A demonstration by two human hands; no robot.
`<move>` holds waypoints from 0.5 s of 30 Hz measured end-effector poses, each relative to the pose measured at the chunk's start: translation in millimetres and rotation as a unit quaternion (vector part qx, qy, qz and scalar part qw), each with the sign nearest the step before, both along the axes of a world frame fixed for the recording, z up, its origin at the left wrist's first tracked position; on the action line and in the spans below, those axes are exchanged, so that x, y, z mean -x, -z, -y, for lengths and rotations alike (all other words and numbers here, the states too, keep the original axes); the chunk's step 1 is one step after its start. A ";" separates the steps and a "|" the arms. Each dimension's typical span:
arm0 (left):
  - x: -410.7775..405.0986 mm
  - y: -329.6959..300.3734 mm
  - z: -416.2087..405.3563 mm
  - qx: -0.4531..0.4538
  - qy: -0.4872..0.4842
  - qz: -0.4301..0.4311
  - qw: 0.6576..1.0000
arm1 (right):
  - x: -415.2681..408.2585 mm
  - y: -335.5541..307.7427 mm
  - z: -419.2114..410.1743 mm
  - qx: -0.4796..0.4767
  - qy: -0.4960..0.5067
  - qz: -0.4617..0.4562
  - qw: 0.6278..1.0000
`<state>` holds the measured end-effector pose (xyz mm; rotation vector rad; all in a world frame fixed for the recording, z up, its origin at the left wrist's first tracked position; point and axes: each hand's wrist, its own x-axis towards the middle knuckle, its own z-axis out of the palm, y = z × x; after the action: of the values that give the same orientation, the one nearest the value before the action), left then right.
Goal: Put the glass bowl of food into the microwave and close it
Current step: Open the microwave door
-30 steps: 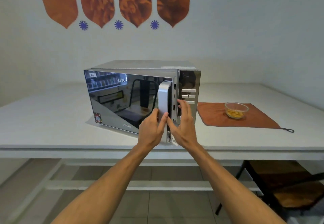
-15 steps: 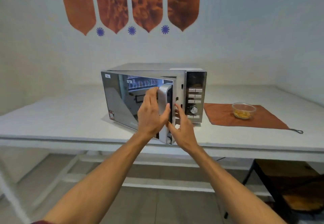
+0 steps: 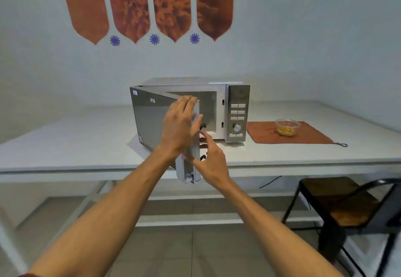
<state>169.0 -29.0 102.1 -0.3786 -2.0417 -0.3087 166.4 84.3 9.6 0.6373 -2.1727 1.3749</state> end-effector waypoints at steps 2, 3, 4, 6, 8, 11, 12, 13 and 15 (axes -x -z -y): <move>-13.7 -0.1 11.0 -0.003 -0.012 -0.028 1.000 | -11.1 -1.7 8.8 -0.020 -0.008 -0.002 1.000; -20.7 0.7 17.7 -0.010 -0.015 -0.033 0.999 | -17.2 -1.8 13.1 -0.031 -0.013 -0.004 0.999; -25.9 0.4 24.0 -0.017 -0.019 -0.034 0.999 | -21.7 -3.5 17.0 -0.039 -0.019 -0.002 0.999; -38.5 2.0 37.8 -0.031 -0.027 -0.034 0.999 | -33.3 -5.6 27.9 -0.048 -0.036 0.008 0.998; -51.6 2.0 50.8 -0.043 -0.036 -0.039 0.998 | -44.5 -7.7 41.6 -0.057 -0.046 0.008 0.997; -69.8 -0.4 69.1 -0.055 -0.059 -0.053 0.995 | -54.4 -9.4 59.2 -0.075 -0.055 -0.001 0.996; -74.0 -0.7 74.5 -0.057 -0.064 -0.057 0.995 | -55.7 -9.4 62.3 -0.082 -0.054 0.000 0.995; -78.3 -1.6 80.4 -0.061 -0.069 -0.059 0.994 | -57.3 -10.2 66.0 -0.089 -0.056 0.000 0.994; -84.2 -1.6 89.7 -0.068 -0.076 -0.056 0.993 | -59.0 -12.1 69.8 -0.097 -0.060 0.000 0.993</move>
<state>253.2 -118.6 103.7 -0.1521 -1.9153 -0.3240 225.4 14.5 21.7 0.8524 -2.3201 1.2299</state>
